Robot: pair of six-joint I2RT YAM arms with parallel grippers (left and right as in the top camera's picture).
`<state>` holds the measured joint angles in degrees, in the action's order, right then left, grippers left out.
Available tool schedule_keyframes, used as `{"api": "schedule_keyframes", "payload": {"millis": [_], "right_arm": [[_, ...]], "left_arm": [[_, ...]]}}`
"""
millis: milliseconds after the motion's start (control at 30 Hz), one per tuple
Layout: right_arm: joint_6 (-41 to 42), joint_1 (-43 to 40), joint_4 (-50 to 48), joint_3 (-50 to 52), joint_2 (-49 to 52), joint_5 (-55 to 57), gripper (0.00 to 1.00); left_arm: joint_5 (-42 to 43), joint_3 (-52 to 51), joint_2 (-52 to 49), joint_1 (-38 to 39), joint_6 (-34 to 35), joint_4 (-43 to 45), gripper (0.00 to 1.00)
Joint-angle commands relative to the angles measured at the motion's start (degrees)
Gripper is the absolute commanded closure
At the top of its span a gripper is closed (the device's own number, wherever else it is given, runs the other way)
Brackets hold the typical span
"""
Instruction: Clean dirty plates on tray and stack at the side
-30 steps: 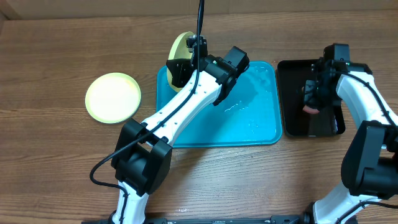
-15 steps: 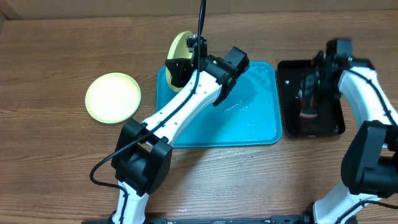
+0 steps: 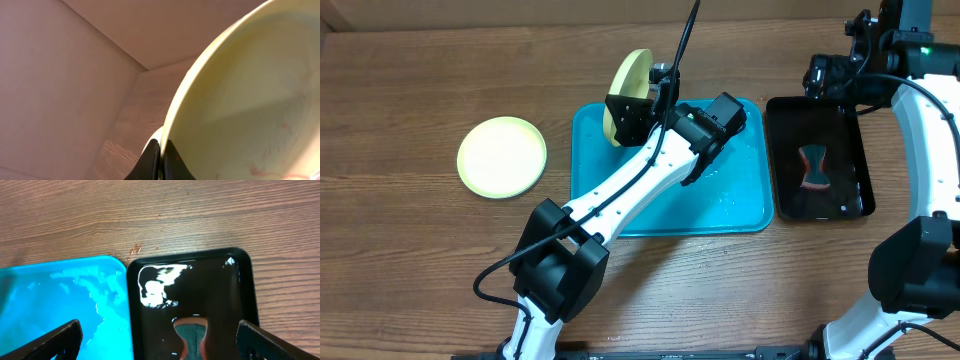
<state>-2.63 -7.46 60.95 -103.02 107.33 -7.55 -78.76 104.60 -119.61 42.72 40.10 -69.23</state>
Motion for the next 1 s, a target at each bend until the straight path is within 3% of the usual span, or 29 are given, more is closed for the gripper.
{"api": "schedule_keyframes", "payload": {"millis": [0, 167, 333, 500, 767, 967], "right_arm": [[1.2, -0.3, -0.3, -1.6, -0.8, -1.2, 0.0], [2.5, -0.3, -0.9, -1.6, -0.8, -1.2, 0.0], [2.6, -0.3, -0.9, -1.6, -0.8, -1.8, 0.0], [2.6, -0.3, -1.7, -1.6, -0.8, -2.1, 0.0], [2.6, -0.3, -3.0, -1.6, -0.8, -4.8, 0.0], [2.4, -0.3, -3.0, -1.6, -0.8, -4.7, 0.0]], "left_arm": [[-6.1, 1.7, 1.5, -0.2, 0.2, 0.1, 0.96], [-4.1, 1.7, 1.6, -0.4, 0.2, 0.0, 0.96], [18.3, 1.7, 1.7, -4.3, 0.2, -3.8, 0.96], [37.9, 1.7, 4.6, -15.8, 0.2, -8.1, 0.95], [63.6, 1.7, 12.8, -38.2, -11.5, -3.4, 0.96], [74.6, -0.8, 11.6, -55.1, -14.7, -2.7, 0.96]]}}
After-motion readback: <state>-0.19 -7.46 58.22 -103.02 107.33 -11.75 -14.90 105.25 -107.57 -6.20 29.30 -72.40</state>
